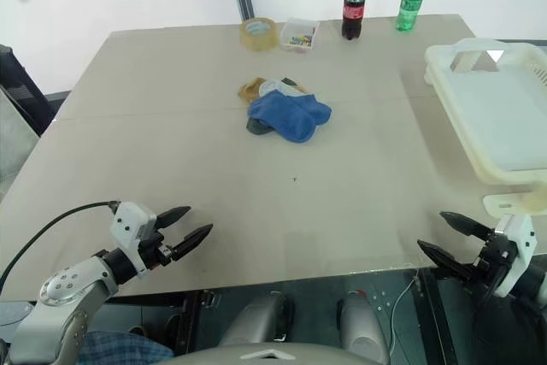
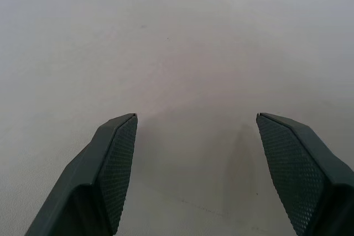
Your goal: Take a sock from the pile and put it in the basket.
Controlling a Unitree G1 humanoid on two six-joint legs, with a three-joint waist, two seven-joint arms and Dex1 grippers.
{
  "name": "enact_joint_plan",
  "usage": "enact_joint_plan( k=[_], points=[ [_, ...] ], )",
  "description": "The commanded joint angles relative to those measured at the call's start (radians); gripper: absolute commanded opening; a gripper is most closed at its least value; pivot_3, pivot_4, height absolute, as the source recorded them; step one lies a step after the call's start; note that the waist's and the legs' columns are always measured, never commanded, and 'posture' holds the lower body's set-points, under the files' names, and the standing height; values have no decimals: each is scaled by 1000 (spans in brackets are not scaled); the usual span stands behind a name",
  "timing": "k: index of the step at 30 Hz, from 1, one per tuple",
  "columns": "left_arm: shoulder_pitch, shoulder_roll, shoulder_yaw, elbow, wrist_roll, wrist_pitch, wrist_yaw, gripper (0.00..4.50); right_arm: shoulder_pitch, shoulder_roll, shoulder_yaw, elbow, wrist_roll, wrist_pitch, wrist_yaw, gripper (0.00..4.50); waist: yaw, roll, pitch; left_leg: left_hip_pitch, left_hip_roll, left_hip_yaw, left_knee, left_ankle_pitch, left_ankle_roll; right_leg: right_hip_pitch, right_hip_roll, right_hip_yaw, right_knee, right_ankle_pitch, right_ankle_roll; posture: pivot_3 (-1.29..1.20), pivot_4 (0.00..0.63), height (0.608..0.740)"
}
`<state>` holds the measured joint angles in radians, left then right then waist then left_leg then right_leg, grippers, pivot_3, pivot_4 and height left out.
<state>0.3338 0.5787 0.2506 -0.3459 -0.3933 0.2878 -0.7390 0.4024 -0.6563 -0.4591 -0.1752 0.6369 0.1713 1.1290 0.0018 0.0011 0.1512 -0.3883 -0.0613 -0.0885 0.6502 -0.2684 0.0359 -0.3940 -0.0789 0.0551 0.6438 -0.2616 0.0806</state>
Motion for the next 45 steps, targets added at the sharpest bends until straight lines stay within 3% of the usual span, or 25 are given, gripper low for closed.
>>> enact_joint_plan(
  k=[1,30,34,39,45],
  points=[
    [-1,8,25,-42,-6,-30,-5,3693,-20,-17,-33,-1,4,-24,10,4439,1,0,0,0,0,0,0,0,0,0,0,0,0,0,0,0,150,740],
    [-59,-3,6,3,6,-92,-15,3693,-118,-37,9,37,-17,-30,0,4439,11,-1,0,-1,0,-1,1,0,0,0,0,-4,-1,1,0,0,150,740],
    [-85,-14,30,35,-47,-150,-67,3693,-281,10,159,57,-91,-1,-75,4439,2,-2,1,0,0,0,1,0,0,0,1,-4,0,1,-1,0,150,740],
    [-122,-9,49,58,-112,-176,-136,3693,-550,67,394,204,-307,28,-186,4439,-10,-2,1,1,1,0,1,1,-1,0,2,-4,1,2,-2,0,150,740],
    [-127,1,97,45,-216,-180,-219,3693,-865,237,513,432,-422,111,-353,4439,-25,-2,2,-1,0,0,1,3,-5,-4,2,-4,2,2,-3,0,150,740]
  ],
)
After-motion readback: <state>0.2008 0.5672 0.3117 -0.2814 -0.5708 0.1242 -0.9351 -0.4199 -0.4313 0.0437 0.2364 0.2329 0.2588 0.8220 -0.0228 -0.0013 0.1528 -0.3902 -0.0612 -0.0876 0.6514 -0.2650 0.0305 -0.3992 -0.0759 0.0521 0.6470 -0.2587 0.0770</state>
